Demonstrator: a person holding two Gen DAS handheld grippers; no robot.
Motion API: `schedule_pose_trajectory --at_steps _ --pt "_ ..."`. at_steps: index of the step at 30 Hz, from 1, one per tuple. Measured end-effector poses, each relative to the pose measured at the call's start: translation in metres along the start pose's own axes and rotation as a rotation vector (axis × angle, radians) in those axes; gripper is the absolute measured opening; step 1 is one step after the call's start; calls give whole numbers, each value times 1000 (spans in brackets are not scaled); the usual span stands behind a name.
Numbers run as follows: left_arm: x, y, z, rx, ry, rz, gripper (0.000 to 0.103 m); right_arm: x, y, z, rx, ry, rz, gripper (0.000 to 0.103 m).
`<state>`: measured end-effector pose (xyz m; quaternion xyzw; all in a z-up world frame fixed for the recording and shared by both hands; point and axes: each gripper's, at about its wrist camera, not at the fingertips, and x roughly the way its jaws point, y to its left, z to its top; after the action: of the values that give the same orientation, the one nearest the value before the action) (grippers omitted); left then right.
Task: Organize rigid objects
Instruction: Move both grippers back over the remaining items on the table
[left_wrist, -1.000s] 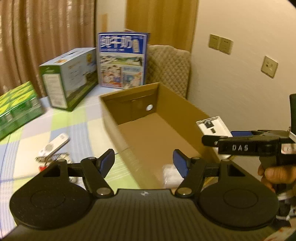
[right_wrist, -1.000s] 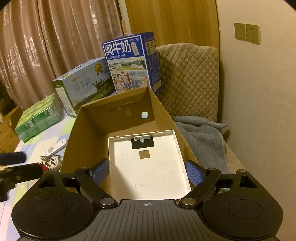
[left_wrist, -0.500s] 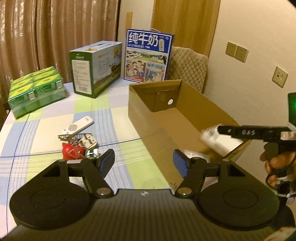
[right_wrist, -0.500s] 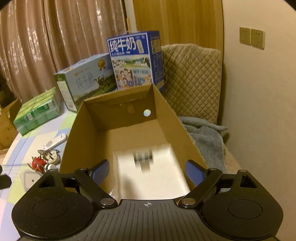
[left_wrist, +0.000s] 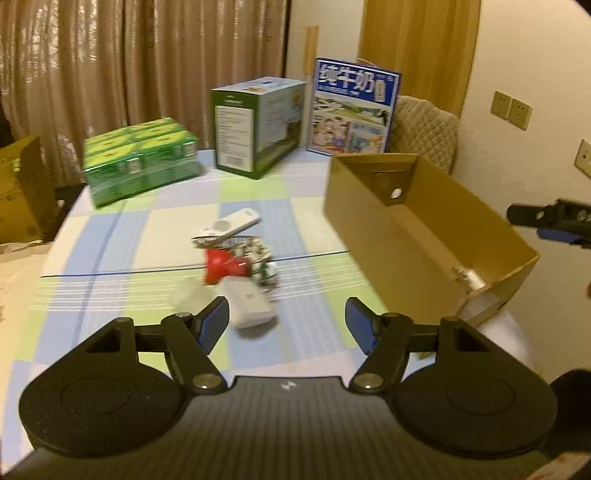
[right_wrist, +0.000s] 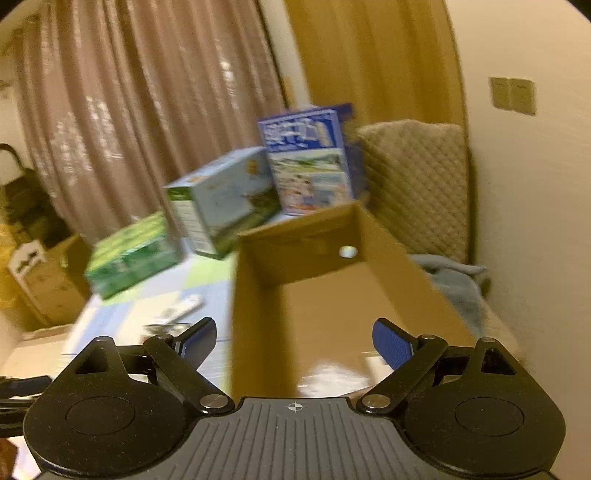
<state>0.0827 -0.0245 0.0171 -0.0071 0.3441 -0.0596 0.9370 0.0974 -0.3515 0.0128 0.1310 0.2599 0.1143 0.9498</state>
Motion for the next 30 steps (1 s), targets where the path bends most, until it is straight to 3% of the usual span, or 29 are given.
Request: schedule_pose_trajectory --at_steps 8,17,22,25,30 --pt "-21 39 -14 -27 -3 69 65 -5 68 -23 -76 29 139 89" --pt "-23 70 -14 -8 8 102 68 11 109 -35 -154 68 196 89" --pt "-9 90 -14 -2 26 105 70 31 124 -39 -157 93 208 89" --pt "6 100 -13 43 34 106 78 50 133 -45 -166 120 215 89" --pt "44 117 -14 104 47 70 78 90 141 -60 -148 173 222 89"
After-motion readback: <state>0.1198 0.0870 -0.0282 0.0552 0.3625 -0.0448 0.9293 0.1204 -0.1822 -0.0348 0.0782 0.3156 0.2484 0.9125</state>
